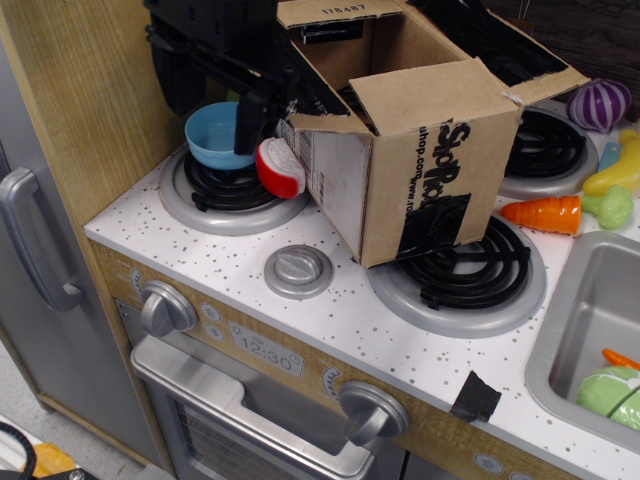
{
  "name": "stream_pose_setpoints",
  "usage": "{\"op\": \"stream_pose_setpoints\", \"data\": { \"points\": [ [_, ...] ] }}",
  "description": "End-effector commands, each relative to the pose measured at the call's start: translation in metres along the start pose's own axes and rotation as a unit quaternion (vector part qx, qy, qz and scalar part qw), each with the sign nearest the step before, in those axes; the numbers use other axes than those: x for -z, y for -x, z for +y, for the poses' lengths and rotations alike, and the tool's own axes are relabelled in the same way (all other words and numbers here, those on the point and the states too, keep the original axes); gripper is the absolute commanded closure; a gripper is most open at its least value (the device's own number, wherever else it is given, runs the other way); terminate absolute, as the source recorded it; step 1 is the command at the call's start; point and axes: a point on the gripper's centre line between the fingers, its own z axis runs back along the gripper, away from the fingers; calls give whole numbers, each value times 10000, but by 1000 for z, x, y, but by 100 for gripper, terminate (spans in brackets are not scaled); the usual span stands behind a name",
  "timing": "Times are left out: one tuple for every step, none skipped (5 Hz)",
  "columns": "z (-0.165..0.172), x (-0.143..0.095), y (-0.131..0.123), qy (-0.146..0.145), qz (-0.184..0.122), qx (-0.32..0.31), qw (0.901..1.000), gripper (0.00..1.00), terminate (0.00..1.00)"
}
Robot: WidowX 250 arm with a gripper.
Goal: Close small4fbox flaps
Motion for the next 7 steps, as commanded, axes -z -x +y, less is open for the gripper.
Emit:
{"op": "stream_pose_setpoints", "data": {
  "points": [
    [-12, -35, -32, -316, -560, 29, 9979, 0, 0],
    [-23, -60, -40, -620, -637, 85, 9960, 0, 0],
    [-27, -69, -51, -720, -773, 238, 9941, 0, 0],
    [-32, -64, -60, -617, -880, 382, 9935, 0, 0],
    [-37, -55, -70, -542, -1045, 453, 9920, 0, 0],
    [-44, -54, -77, -518, -1138, 538, 9907, 0, 0],
    [-51, -55, -85, -502, -1198, 655, 9894, 0, 0]
  ]
}}
